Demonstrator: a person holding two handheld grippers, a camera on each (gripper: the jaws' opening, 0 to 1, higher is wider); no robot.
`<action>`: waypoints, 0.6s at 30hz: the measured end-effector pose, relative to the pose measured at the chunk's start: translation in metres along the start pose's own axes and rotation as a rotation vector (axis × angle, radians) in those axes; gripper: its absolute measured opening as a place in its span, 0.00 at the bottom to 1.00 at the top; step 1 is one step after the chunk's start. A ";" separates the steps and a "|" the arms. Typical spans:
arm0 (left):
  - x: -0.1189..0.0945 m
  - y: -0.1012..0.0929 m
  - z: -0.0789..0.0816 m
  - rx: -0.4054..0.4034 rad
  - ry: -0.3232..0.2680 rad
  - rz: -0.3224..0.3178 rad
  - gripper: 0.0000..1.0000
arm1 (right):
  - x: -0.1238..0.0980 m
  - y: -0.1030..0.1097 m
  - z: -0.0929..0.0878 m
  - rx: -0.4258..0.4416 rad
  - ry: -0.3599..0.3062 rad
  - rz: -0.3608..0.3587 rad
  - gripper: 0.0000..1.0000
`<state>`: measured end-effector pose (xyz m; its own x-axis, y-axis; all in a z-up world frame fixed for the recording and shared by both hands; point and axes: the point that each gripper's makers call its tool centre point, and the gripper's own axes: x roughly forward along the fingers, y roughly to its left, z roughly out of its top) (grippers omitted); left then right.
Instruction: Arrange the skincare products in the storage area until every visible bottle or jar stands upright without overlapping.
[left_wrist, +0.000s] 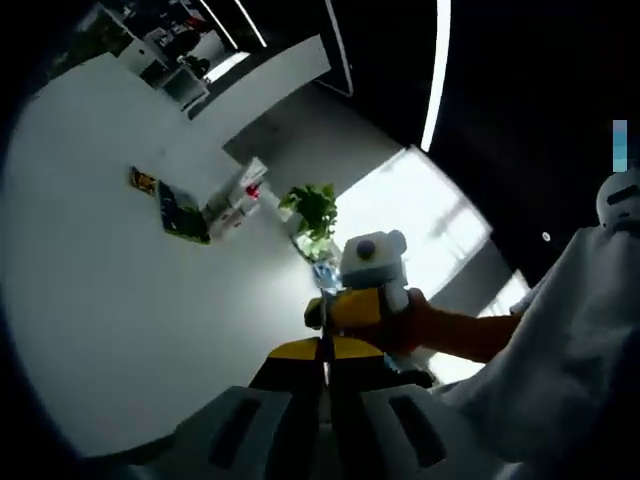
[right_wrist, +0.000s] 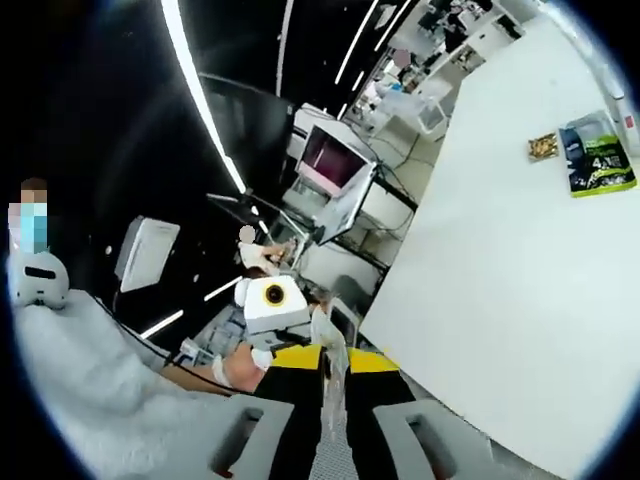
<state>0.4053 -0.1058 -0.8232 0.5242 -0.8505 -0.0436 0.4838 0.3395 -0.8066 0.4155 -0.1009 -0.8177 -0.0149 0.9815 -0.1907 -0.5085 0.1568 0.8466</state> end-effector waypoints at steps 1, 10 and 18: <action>0.000 0.000 0.000 -0.005 -0.001 -0.001 0.00 | 0.000 -0.001 0.003 0.002 -0.018 -0.002 0.03; 0.000 0.001 0.004 -0.069 -0.024 -0.022 0.00 | 0.004 0.001 0.012 0.022 -0.103 0.010 0.00; -0.009 0.013 0.018 -0.133 -0.109 0.012 0.00 | 0.003 -0.008 -0.002 -0.011 -0.068 -0.048 0.01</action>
<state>0.4195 -0.0866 -0.8233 0.6060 -0.7955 0.0048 0.3838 0.2871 -0.8776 0.4175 -0.0990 -0.8258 0.0680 0.9781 -0.1969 -0.5169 0.2033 0.8316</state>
